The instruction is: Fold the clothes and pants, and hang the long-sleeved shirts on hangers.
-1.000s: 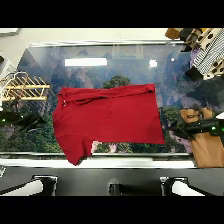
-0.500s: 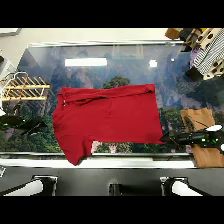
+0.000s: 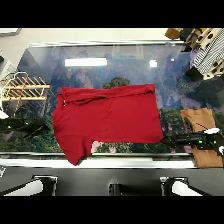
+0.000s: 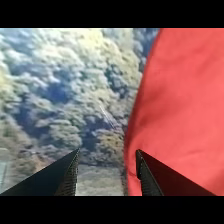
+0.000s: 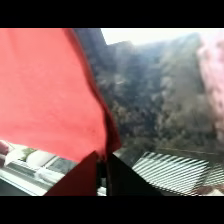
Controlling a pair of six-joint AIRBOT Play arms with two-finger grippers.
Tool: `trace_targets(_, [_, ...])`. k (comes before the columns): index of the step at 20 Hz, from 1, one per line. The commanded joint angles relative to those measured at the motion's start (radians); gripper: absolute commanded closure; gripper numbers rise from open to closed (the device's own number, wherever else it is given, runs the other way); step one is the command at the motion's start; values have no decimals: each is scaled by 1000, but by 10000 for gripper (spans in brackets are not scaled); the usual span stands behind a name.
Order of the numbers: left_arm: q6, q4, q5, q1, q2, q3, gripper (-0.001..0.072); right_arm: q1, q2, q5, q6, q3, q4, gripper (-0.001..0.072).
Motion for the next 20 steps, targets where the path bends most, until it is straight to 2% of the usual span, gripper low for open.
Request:
trace_targets(1, [76,-87,25,1,1,-67,292,1,2,-4,-21,-3,43,684])
trace_targets(9, [134,-141,53,1,1,-129,292,1,43,8,-38,-3,101,685])
trace_targets(11, [173,-185,54,0,0,-130,292,1,56,8,-39,-3,107,685])
trace_targets(18, [181,-206,14,-56,-3,-130,294,1,113,14,-37,-3,126,685])
trace_targets(20, [179,-206,-3,-94,-3,-130,329,1,122,34,-37,-3,126,685])
